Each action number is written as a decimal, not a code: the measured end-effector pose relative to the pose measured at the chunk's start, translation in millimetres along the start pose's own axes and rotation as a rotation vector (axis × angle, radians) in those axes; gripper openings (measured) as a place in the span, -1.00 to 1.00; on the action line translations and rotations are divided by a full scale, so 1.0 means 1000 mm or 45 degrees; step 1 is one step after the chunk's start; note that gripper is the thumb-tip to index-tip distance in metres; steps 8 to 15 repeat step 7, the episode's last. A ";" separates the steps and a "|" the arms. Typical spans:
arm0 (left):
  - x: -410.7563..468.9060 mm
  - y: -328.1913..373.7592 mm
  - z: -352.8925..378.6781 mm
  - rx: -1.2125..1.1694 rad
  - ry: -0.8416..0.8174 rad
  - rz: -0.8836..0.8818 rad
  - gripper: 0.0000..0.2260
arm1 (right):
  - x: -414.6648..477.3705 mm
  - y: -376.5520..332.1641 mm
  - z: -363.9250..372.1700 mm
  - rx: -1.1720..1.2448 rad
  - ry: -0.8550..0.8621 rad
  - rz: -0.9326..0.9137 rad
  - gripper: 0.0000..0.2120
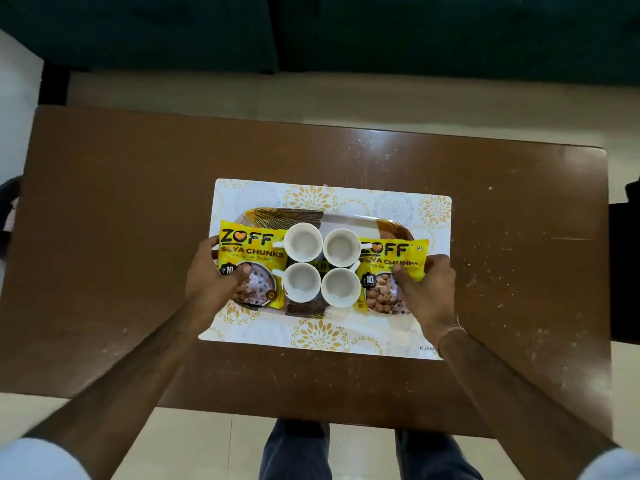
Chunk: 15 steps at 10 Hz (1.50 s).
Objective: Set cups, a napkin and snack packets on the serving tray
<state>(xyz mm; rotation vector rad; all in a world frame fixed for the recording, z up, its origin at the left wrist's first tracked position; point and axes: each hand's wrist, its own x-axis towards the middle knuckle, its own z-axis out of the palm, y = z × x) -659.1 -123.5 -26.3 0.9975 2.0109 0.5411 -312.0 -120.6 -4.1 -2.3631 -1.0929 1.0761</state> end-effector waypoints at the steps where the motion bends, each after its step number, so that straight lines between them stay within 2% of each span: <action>1: -0.004 0.000 -0.003 0.009 -0.036 -0.015 -0.37 | 0.004 -0.002 -0.004 -0.055 -0.006 -0.062 -0.56; 3: -0.003 0.002 -0.009 0.101 -0.129 0.005 -0.38 | 0.005 -0.002 -0.005 -0.118 0.012 -0.110 -0.51; 5: 0.008 0.013 -0.017 0.106 -0.119 0.100 -0.20 | 0.000 -0.008 -0.012 -0.072 -0.016 -0.172 -0.40; 7: 0.014 0.062 -0.035 0.211 -0.148 0.090 -0.19 | 0.010 -0.052 -0.047 -0.466 -0.089 -0.249 -0.21; 15: 0.014 0.062 -0.035 0.211 -0.148 0.090 -0.19 | 0.010 -0.052 -0.047 -0.466 -0.089 -0.249 -0.21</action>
